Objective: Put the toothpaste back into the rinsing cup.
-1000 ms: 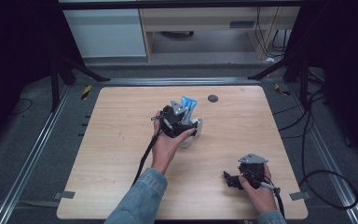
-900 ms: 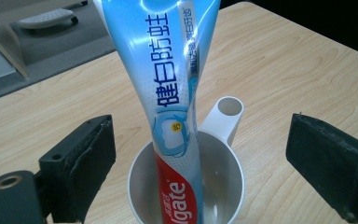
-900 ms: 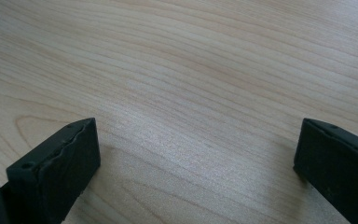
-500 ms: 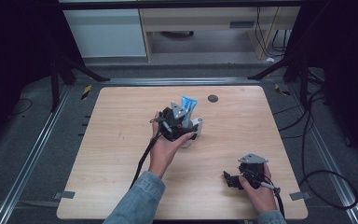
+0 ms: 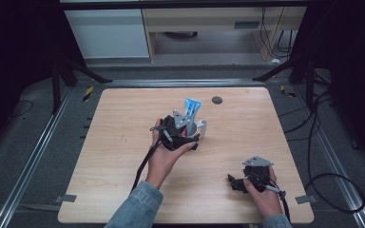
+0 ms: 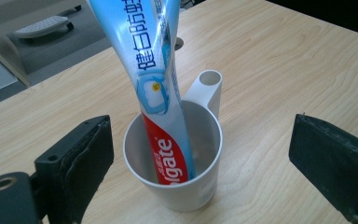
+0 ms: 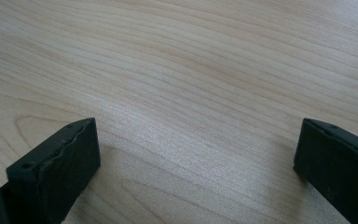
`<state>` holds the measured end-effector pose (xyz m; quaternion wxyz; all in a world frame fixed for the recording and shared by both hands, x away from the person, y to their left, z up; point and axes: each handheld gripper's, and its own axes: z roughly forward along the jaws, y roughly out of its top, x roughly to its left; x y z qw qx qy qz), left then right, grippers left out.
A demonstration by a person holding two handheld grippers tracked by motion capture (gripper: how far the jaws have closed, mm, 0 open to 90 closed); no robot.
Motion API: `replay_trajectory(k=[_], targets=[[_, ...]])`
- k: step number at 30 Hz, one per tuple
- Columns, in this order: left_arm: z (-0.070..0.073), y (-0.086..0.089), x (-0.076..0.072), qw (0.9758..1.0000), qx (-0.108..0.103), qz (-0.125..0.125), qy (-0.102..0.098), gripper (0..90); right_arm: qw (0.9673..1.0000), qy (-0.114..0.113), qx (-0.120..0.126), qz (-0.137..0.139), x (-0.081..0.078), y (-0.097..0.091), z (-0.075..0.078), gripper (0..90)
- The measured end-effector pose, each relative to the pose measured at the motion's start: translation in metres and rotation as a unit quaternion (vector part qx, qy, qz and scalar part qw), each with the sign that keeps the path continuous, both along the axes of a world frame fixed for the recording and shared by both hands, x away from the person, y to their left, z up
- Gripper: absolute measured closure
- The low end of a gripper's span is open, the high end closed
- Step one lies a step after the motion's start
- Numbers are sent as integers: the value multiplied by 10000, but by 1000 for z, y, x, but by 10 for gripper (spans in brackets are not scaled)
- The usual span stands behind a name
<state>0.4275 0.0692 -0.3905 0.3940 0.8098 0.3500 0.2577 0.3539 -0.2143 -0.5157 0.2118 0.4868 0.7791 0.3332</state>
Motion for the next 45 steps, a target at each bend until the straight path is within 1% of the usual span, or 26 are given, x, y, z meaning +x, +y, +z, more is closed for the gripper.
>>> replay_trajectory(k=[9,16,21,24,26,27,31,35,36,37,40,45], targets=[[-6,8,-8,9998,106,-109,102,55,10000,0,-1,0,0,0,0,4],[-17,12,-13,9993,170,-156,284,45,10000,1,0,0,0,0,0,4],[-25,13,-15,9984,304,-227,420,41,10000,0,-2,0,0,0,0,4],[-27,15,-16,9977,343,-269,514,40,10000,-3,-4,1,0,0,0,4],[-28,17,-18,9973,414,-295,533,40,10000,-9,-2,0,-1,0,0,4],[-29,18,-20,9973,407,-295,538,39,10000,0,4,-8,-1,1,0,4],[-31,24,-24,9962,511,-402,579,37,10000,4,13,-1,-1,1,0,4],[-32,31,-30,9955,590,-457,586,37,10000,3,12,-1,-1,1,0,4],[-33,33,-31,9956,569,-459,579,37,10000,0,5,-7,-1,1,0,4],[-33,35,-31,9952,629,-466,587,37,10000,1,3,0,-1,0,0,4],[-36,42,-33,9951,606,-434,645,37,10000,1,5,-8,-1,1,0,4],[-41,52,-33,9947,646,-368,705,37,10000,5,13,-1,-1,1,0,4]])
